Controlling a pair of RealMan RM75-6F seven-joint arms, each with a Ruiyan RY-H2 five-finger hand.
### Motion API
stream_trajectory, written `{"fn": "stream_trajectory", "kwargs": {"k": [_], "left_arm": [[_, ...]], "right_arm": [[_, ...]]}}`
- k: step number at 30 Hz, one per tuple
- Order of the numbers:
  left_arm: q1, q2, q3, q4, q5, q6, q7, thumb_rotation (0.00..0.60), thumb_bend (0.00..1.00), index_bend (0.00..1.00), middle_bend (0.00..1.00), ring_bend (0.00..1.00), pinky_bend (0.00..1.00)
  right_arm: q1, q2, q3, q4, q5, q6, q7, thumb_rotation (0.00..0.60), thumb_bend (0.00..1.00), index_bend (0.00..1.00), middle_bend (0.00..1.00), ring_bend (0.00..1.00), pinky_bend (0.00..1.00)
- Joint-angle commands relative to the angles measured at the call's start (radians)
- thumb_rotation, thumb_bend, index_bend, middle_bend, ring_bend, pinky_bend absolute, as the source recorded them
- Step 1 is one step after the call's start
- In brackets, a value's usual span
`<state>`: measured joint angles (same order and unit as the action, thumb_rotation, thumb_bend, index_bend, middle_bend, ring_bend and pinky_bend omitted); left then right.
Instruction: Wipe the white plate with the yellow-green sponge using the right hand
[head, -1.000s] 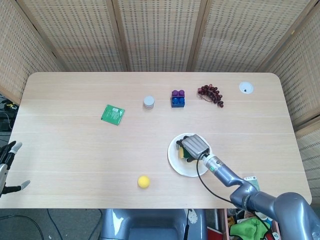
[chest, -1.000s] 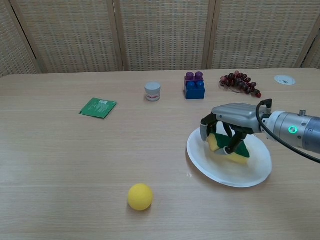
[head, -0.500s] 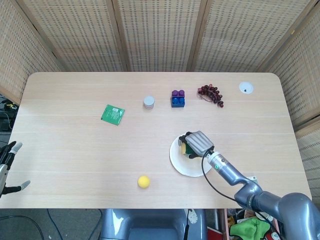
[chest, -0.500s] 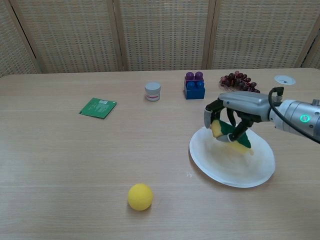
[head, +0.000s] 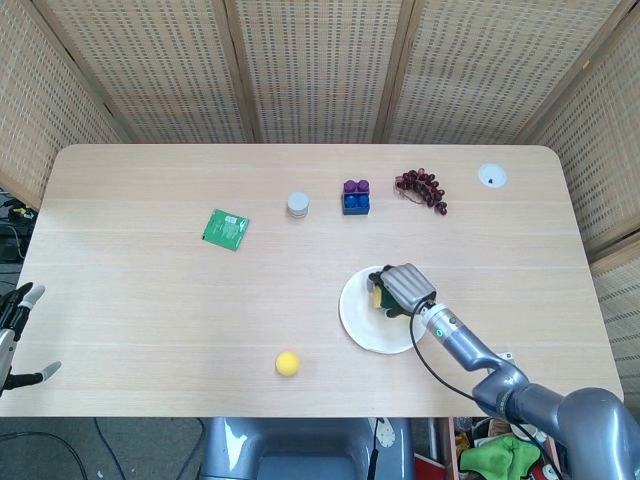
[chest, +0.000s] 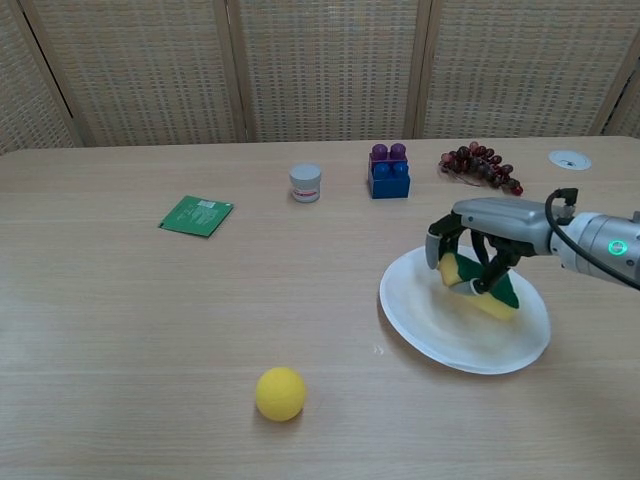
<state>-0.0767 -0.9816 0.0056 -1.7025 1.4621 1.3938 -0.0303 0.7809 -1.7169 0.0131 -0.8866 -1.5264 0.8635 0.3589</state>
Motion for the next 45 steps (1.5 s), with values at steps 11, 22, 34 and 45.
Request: {"fn": "stream_trajectory", "kwargs": {"k": [11, 22, 34, 45], "left_arm": [[-0.002, -0.002, 0.001, 0.003, -0.002, -0.005, 0.001, 0.600, 0.00, 0.00, 0.00, 0.00, 0.00], [-0.001, -0.002, 0.004, -0.001, 0.002, -0.005, 0.003, 0.600, 0.00, 0.00, 0.00, 0.00, 0.00], [-0.002, -0.002, 0.010, -0.004, 0.020, -0.002, 0.003, 0.600, 0.00, 0.00, 0.00, 0.00, 0.00], [-0.001, -0.004, 0.010, -0.006, 0.019, 0.000, 0.008, 0.600, 0.00, 0.00, 0.00, 0.00, 0.00]], "right_arm": [[-0.015, -0.061, -0.026, 0.096, -0.008, -0.026, 0.123, 0.600, 0.30, 0.44, 0.48, 0.36, 0.54], [-0.038, 0.014, 0.003, 0.003, -0.039, 0.128, 0.197, 0.600, 0.30, 0.45, 0.49, 0.36, 0.54], [-0.090, 0.053, 0.016, -0.053, -0.010, 0.179, 0.257, 0.600, 0.30, 0.45, 0.49, 0.36, 0.54], [-0.097, 0.003, -0.020, 0.012, -0.018, 0.119, 0.273, 0.600, 0.30, 0.45, 0.49, 0.36, 0.54]]}}
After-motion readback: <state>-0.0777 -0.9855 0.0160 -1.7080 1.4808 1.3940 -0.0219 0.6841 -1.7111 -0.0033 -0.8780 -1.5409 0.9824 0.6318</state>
